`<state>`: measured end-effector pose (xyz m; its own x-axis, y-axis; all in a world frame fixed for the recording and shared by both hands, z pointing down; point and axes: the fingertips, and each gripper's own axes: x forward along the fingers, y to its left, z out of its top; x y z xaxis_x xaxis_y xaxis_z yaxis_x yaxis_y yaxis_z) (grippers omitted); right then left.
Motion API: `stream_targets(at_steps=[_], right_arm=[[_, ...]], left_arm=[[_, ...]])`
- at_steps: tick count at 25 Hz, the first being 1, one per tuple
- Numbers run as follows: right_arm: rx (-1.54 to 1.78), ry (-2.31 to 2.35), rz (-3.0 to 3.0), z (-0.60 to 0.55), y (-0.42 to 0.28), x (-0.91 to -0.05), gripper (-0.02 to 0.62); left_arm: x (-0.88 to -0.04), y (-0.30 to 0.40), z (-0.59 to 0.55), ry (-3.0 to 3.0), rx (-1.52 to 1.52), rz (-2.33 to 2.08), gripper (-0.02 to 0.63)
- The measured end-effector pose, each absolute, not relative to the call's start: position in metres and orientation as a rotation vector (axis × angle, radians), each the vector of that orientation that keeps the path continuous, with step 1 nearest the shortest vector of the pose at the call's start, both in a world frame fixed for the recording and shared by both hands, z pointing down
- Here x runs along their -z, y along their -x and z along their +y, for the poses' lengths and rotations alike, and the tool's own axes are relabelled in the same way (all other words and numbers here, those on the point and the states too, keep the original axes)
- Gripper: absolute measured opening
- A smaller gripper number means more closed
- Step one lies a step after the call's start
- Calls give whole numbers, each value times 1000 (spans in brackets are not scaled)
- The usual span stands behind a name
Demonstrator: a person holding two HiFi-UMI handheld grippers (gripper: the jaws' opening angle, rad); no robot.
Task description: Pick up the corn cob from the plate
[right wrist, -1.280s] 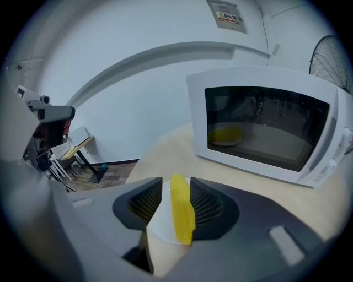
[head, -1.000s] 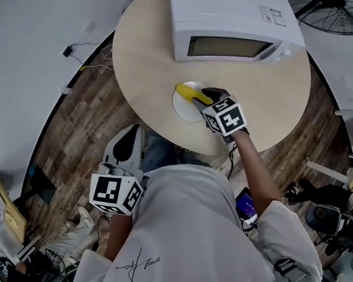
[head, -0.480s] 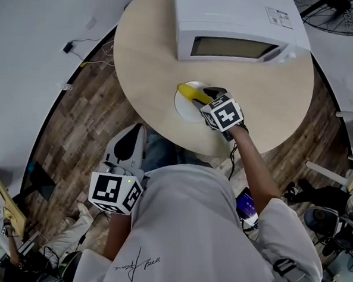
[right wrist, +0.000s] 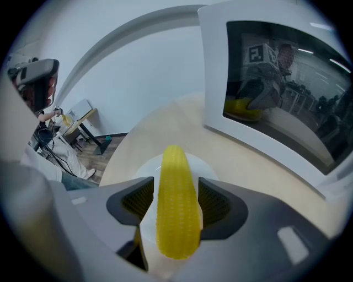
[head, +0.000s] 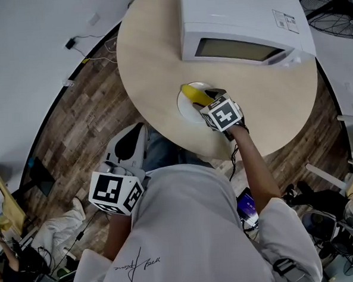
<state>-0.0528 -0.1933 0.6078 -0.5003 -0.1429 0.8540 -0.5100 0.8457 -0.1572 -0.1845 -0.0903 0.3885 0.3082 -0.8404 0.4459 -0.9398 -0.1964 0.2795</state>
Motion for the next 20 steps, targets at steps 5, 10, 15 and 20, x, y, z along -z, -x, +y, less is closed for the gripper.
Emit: stream_targets(at_steps=[5, 10, 15, 20], right_arm=[[-462, -433, -2067, -192, 57, -615, 279], [-442, -431, -2042, -192, 58, -622, 281], [-379, -426, -2024, -196, 60, -626, 281], [-356, -414, -1972, -192, 57, -634, 275]], left_arm=[[-392, 186, -93, -2066, -249, -1560, -6], [-392, 187, -97, -2064, -241, -1550, -6], [-390, 190, -102, -2060, -221, -1547, -6], [-391, 190, -102, -2059, -226, -1540, -6]])
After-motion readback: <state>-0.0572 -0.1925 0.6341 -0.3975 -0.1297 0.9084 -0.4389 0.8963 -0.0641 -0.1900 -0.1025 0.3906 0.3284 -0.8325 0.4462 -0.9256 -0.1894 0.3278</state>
